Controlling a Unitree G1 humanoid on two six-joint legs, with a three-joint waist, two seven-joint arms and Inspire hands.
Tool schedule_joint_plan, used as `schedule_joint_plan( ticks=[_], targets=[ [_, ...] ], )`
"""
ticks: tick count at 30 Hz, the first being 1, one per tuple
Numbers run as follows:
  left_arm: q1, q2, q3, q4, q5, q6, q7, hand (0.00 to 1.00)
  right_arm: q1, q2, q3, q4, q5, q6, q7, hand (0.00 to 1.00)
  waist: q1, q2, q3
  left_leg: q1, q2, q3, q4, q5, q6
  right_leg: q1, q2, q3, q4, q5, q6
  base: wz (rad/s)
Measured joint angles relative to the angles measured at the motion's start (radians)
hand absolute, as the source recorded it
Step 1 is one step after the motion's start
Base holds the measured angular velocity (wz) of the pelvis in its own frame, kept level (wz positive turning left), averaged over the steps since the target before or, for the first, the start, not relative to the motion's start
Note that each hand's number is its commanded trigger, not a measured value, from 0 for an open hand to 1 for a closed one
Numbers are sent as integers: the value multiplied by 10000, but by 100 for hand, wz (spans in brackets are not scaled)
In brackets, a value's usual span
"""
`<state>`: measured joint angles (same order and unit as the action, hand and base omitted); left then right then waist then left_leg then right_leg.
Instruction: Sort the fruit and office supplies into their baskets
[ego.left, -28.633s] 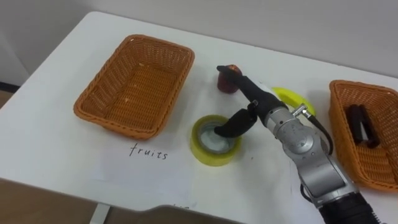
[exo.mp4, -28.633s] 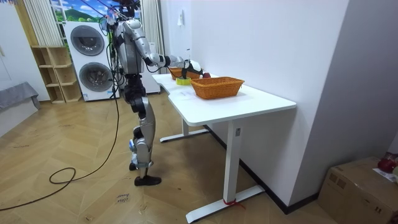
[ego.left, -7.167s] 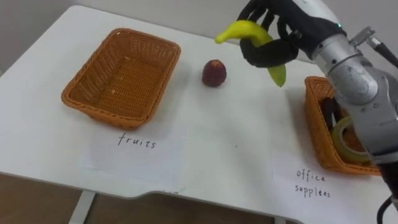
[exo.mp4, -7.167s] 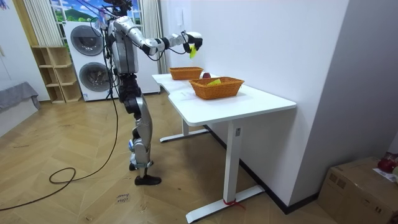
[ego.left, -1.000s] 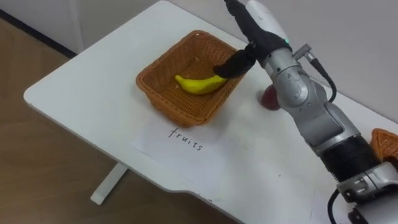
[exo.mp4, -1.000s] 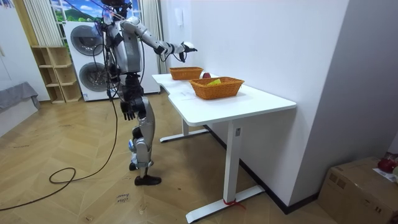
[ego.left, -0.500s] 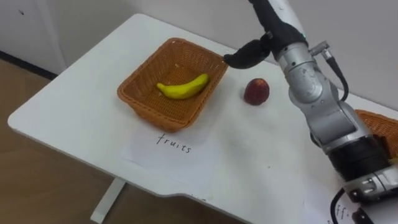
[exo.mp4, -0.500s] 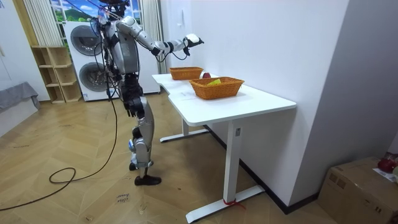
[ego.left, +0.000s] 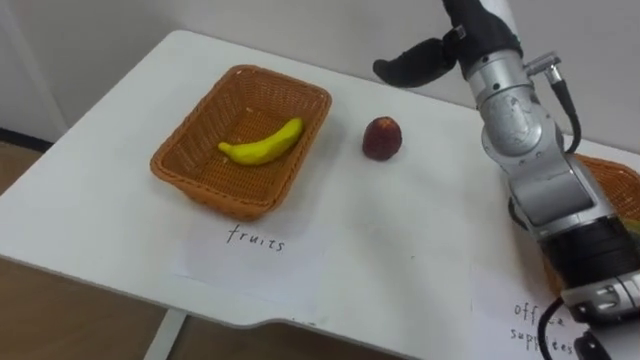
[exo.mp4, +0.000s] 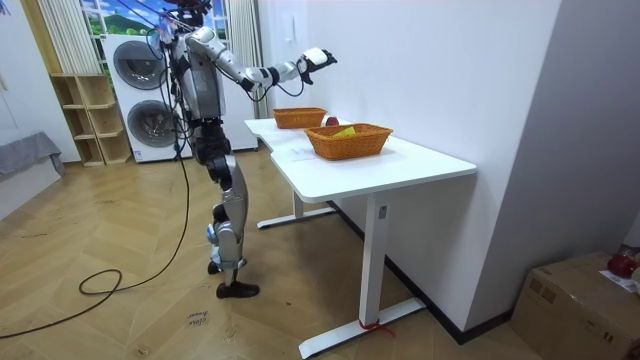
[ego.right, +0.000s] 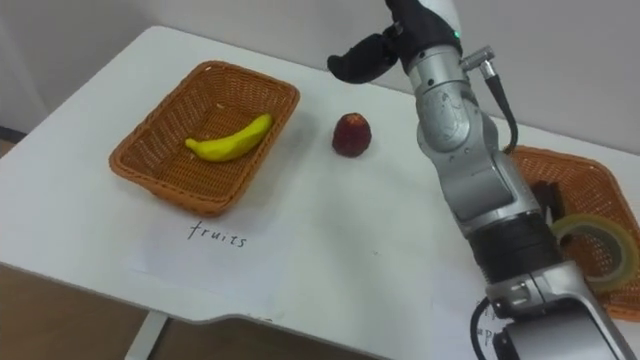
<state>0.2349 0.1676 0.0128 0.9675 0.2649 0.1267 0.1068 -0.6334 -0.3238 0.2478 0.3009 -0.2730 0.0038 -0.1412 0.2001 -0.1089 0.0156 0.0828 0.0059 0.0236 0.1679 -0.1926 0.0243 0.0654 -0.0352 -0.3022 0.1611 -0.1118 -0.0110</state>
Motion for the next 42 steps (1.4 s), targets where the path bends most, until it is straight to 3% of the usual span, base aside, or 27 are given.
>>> schedule_joint_plan(
  ticks=[6, 11, 18, 24, 28, 39, 42],
  targets=[
    [-224, -41, -4, 6, -5, -35, 0, 0, 345, 43, -311, -143, 215, 1, 0, 0, -68, 190, -142, 17, 6, 32, -7, 3, -1, 18, 9, 13, -36, 0, 0, -1],
    [-254, -39, -21, 48, -185, -40, 1, 0, 378, 43, -376, -140, 866, 79, -42, 0, -290, 153, -157, 18, 32, 33, -19, 3, -3, 18, 7, 4, -23, 0, 0, 0],
    [-248, 12, -59, -25, -399, -42, 8, 0, 379, 44, -382, 595, 2097, 89, -308, 0, -299, 50, -142, 18, 33, 35, -15, 3, -1, 10, -2, 6, -25, 0, 0, 0],
    [-253, -55, -114, -40, -402, -53, 78, 0, 378, 62, -389, 893, 3090, 108, -439, 0, -208, 183, -40, -70, 34, 40, -34, 2, -2, -107, 10, -19, -24, 0, 0, 0],
    [-260, -102, -260, -55, -379, -56, 310, 0, 378, 153, -389, 1227, 3495, 108, -554, 0, -162, 229, -19, -201, -1, -25, -21, 2, -2, -178, 13, -90, -84, 1, 0, 4],
    [-396, -272, -276, -48, -381, -46, 595, 0, 375, 373, -432, 1795, 4227, 101, -532, 0, 2, 291, -34, -744, 10, -37, 101, 12, -3, -708, -11, -51, -98, 1, -1, 0],
    [-532, -285, -395, 44, -394, -55, 603, 0, 375, 511, -433, 2512, 4217, 101, -512, 0, 20, 327, -34, -931, 16, -76, 161, 14, -1, -843, -59, -225, -72, 1, 0, 4]
  ],
)
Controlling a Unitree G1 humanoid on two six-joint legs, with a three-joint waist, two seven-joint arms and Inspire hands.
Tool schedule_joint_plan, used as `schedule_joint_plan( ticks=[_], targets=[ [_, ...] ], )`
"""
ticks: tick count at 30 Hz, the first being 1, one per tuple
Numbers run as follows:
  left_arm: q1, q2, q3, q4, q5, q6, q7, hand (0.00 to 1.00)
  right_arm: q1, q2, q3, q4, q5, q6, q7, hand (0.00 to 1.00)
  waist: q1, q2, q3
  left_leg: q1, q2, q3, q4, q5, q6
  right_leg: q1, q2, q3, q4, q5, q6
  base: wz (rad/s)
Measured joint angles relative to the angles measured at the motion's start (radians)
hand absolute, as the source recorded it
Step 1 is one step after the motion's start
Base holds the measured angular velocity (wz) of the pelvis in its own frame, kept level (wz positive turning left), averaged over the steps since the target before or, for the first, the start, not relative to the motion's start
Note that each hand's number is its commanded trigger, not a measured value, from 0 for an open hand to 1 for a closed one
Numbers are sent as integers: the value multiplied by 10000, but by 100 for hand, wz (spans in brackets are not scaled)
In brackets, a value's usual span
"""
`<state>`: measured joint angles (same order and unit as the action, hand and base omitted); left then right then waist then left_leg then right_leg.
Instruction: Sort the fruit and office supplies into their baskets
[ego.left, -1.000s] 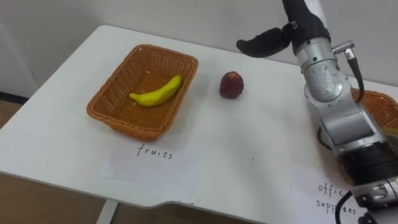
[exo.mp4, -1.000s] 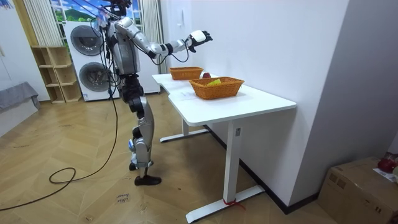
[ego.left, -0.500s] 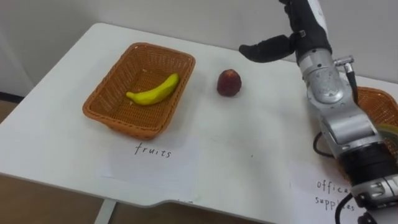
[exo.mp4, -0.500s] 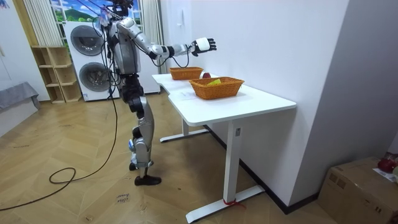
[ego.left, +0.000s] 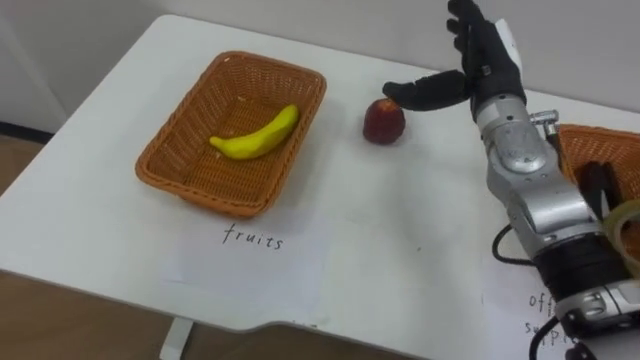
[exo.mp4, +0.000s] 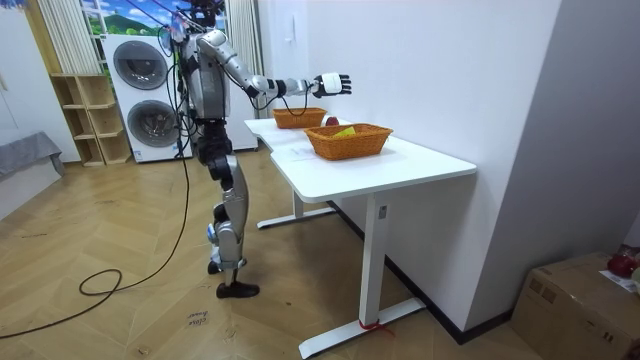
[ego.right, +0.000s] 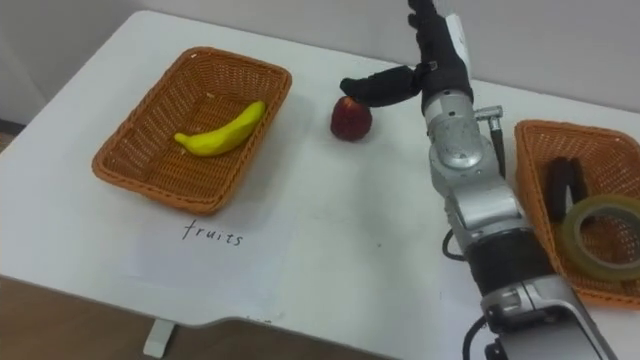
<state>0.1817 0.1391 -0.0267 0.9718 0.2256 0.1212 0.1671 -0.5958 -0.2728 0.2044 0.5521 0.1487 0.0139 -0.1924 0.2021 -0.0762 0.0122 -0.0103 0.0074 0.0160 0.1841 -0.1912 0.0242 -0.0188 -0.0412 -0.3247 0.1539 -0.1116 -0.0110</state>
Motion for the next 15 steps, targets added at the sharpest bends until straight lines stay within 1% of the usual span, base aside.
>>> schedule_joint_plan(
  ticks=[4, 6, 9, 11, 13, 15],
  targets=[
    [-15, -15, -43, 111, -71, 23, 7, 0, -1, -2, -68, 389, 11, 2, -30, 0, -18, 75, -14, -305, -18, -3, 65, 28, 32, -275, -60, -74, 86, 2, 1, 4],
    [-139, -19, -213, 111, -413, 27, -4, 0, -18, -1, -75, 642, 23, 1, -133, 0, 18, 135, -16, -425, -40, 47, 57, 82, 59, -441, -106, -91, 183, 2, 1, 2],
    [-210, -21, -340, 112, -505, 23, -7, 0, -35, -4, -77, 698, -8, 1, -207, 0, 156, 144, -27, -648, -44, 97, 68, 128, 66, -724, -135, -65, 284, 10, -7, -3],
    [-374, -57, -347, 138, -803, 12, -19, 0, -124, -2, -80, 922, -12, 1, -332, 0, 257, 144, -26, -781, -48, 104, 66, 172, 60, -898, -154, -67, 346, 19, -22, 0],
    [-385, -56, -341, 178, -971, -30, -17, 0, -195, -3, -80, 1093, 2, 0, -400, 0, 271, 143, -24, -836, -48, 93, 65, 184, 54, -953, -180, -76, 352, 21, -26, 0],
    [-436, -43, -341, 232, -1165, -61, -18, 0, -415, -15, -80, 1642, 3, -48, -467, 0, 264, 152, -6, -865, -50, 82, 58, 195, 52, -979, -219, -83, 354, 23, -29, 0]
  ],
)
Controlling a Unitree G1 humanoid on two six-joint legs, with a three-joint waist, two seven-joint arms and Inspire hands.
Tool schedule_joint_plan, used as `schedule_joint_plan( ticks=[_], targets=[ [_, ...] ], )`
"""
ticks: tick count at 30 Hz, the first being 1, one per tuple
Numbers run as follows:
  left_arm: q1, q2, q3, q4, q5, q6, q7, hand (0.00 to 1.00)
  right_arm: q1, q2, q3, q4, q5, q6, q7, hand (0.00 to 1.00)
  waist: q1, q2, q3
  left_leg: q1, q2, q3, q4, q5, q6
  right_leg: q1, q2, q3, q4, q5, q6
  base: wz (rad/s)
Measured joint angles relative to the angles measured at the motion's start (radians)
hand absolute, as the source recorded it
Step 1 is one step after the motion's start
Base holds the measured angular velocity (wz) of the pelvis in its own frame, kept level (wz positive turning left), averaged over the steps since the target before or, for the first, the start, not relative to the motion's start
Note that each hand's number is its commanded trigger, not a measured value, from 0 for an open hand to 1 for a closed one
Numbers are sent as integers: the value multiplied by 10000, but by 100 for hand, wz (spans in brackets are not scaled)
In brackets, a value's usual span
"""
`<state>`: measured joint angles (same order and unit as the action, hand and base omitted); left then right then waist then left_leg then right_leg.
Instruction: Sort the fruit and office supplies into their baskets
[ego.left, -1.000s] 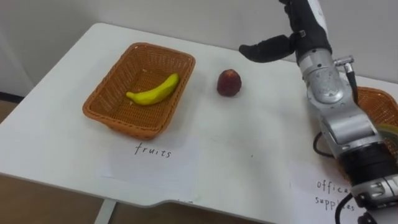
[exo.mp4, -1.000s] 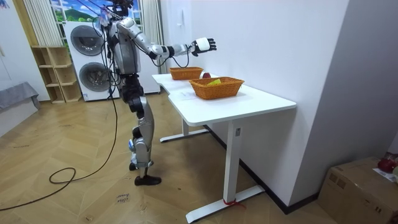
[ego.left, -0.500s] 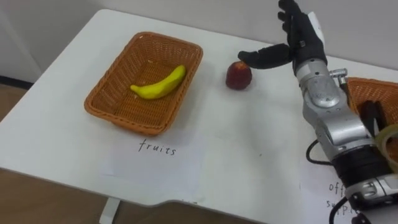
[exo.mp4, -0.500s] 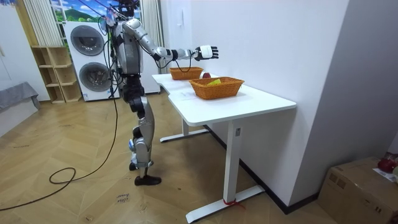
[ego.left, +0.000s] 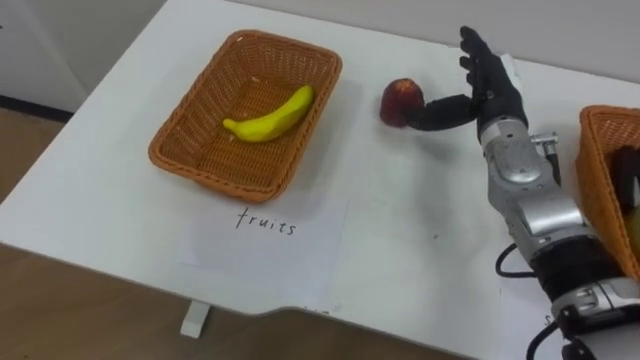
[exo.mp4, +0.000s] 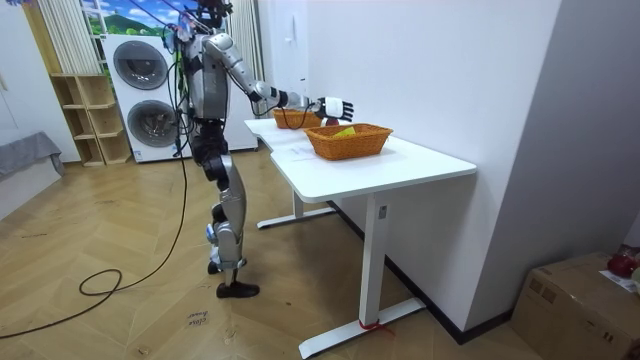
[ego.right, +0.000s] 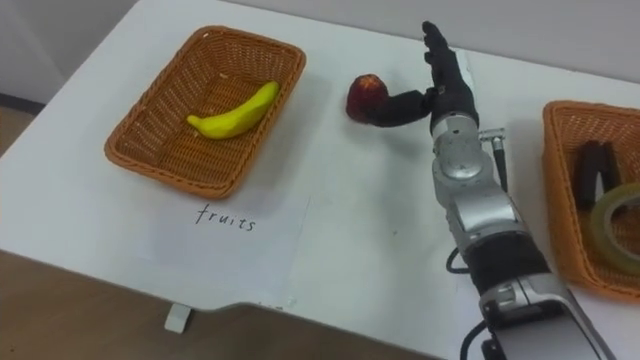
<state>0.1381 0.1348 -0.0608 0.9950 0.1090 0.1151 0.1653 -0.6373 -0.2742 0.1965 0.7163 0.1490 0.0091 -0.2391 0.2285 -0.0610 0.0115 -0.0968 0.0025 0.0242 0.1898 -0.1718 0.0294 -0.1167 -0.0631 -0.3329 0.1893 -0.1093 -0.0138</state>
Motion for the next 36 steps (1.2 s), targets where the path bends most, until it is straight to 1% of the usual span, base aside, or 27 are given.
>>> schedule_joint_plan(
  ticks=[1, 2, 3, 5, 8, 10, 15, 25, 29, 33, 36],
  targets=[
    [-12, 0, 0, 14, -9, -33, 0, 0, -77, -1, 0, 192, 0, -2, -3, 0, 3, -1, 7, -8, -1, 0, -5, 2, 0, -10, -2, -1, 1, 0, 0, 0],
    [-33, 5, -3, 63, -15, -90, 0, 0, -151, -21, -3, 404, 0, -2, -15, 0, 13, -10, 41, -56, -5, -2, -5, 13, 2, -59, -9, -5, 7, 0, 0, 0],
    [-121, 22, -13, 63, -24, -132, 0, 0, -197, -26, -3, 503, 0, -9, -19, 0, 7, -24, 129, -102, -7, -4, -4, 26, 2, -103, -15, -6, 19, 5, -7, 0],
    [-158, 54, -58, 78, -167, -134, 1, 0, -200, -25, -2, 605, 7, -14, -18, 0, 8, -55, 164, -252, -9, -3, 0, 38, 4, -257, -19, -5, 39, 21, -28, 0],
    [-219, 109, -275, 81, -350, -136, 13, 0, -201, -25, -2, 780, 32, -14, -20, 0, 12, -38, 182, -409, -16, 1, 12, 43, 10, -448, -28, 0, 120, 28, -27, 0],
    [-227, 154, -413, 81, -392, -142, 20, 0, -203, -25, -2, 965, 74, -14, -28, 0, 16, -35, 184, -411, -10, 1, 7, 43, 10, -452, -31, -9, 129, 27, -27, 0],
    [-251, 168, -432, 118, -523, -148, 21, 0, -259, -19, 0, 977, -15, -33, -198, 0, -5, -38, 186, -469, -10, 17, 2, 43, 10, -519, -33, -14, 128, 27, -27, 0],
    [-252, 167, -431, 174, -857, -155, 78, 0, -259, 7, 4, 978, -26, -32, -216, 0, 10, -38, 186, -489, -16, -4, 77, 44, 11, -515, -46, -16, 159, 27, -27, 0],
    [-242, 164, -432, 306, -1006, -297, 189, 0, -258, 16, 23, 978, -52, -32, -216, 0, 13, -38, 186, -505, -19, -28, 136, 44, 11, -498, -52, -23, 171, 30, -31, 0],
    [-299, 163, -432, 375, -995, -334, 191, 0, -259, 37, 175, 977, -822, -32, -213, 0, 10, -37, 186, -534, -20, -59, 160, 44, 11, -493, -51, -89, 178, 37, -42, 2],
    [-334, 163, -433, 383, -999, -349, 191, 0, -259, 41, 175, 976, -1111, -33, -213, 0, 31, -36, 186, -555, -28, -94, 159, 44, 11, -490, -33, -167, 187, 37, -42, 7]
  ],
)
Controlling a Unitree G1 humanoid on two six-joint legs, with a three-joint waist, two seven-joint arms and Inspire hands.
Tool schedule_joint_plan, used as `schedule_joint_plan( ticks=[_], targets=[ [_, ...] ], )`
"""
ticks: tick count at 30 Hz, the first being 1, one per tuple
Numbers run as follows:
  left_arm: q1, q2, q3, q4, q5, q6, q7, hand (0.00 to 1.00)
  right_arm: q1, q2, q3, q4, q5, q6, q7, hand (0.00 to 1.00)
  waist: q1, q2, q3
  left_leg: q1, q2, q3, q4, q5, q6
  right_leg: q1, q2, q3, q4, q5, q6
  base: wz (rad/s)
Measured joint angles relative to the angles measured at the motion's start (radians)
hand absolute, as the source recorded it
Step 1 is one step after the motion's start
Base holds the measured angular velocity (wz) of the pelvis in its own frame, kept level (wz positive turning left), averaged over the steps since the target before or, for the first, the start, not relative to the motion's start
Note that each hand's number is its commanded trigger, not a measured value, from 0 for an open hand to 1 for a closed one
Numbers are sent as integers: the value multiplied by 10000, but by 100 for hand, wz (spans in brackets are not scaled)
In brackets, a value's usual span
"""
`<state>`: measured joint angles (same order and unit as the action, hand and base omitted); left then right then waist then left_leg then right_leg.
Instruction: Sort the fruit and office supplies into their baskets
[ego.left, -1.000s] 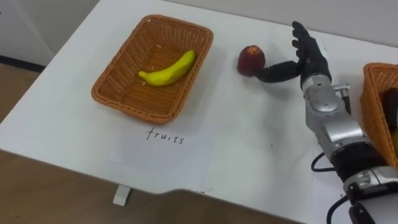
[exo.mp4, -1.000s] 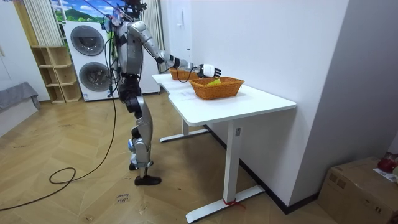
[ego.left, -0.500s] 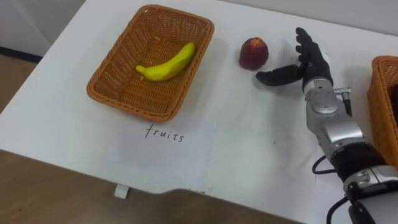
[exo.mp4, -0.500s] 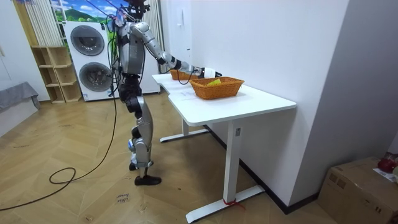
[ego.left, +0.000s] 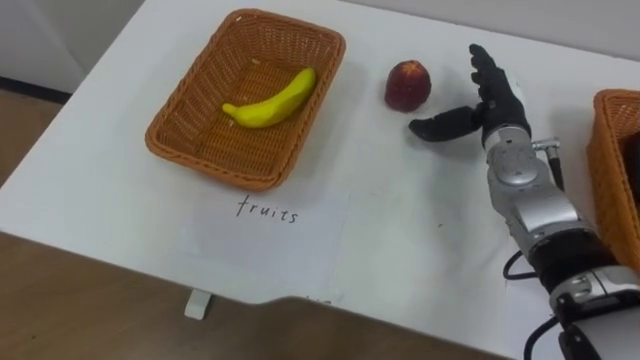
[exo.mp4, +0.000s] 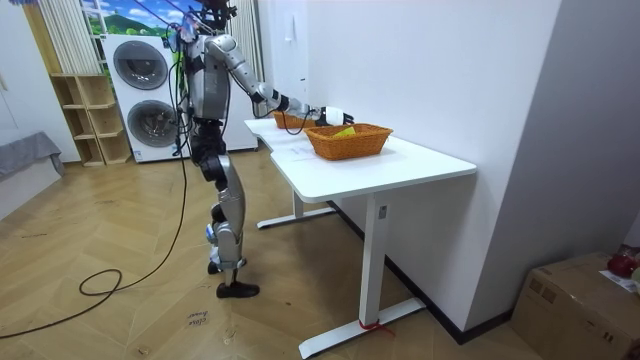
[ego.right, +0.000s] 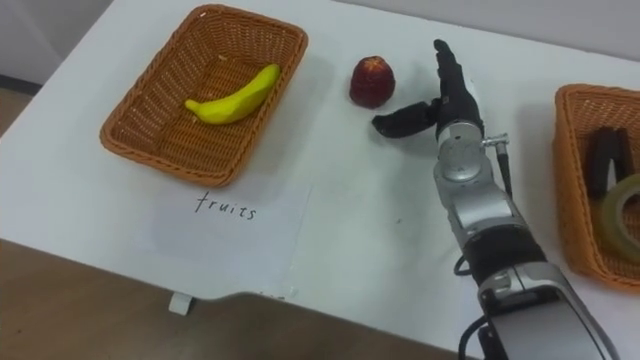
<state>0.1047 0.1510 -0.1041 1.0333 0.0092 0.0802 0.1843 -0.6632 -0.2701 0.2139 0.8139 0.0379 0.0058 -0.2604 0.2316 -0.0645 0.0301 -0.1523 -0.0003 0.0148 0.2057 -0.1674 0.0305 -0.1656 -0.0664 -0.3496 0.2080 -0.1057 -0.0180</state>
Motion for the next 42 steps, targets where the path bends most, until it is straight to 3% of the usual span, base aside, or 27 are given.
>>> schedule_joint_plan(
  ticks=[8, 17, 29, 42],
  targets=[
    [-281, -51, -2, 103, -3, -174, 11, 0, -7, 11, 172, 0, -151, -110, -97, 0, 269, -9, 6, -20, 1, -29, -9, 2, 0, -2, -15, -103, -21, -1, 0, 0],
    [-308, -14, 23, 104, 6, -311, -17, 0, -10, 28, 383, 0, -441, -219, -83, 0, 315, -110, 71, -69, 1, -44, -5, 2, 0, -21, -15, -170, -34, -1, 1, 0],
    [-262, 141, 15, 100, 24, -361, -185, 0, -39, -19, 368, 2, -439, -226, -84, 0, 316, -254, 64, -157, -9, -205, -4, 11, -7, -34, -34, -618, -29, -1, 0, 3],
    [-237, 154, 8, 231, 33, -363, -193, 0, -147, -45, 350, 441, -434, -313, -79, 0, 469, -271, 63, -149, -31, -205, 8, 40, 4, -5, -63, -660, -34, 0, 0, 0]
  ],
)
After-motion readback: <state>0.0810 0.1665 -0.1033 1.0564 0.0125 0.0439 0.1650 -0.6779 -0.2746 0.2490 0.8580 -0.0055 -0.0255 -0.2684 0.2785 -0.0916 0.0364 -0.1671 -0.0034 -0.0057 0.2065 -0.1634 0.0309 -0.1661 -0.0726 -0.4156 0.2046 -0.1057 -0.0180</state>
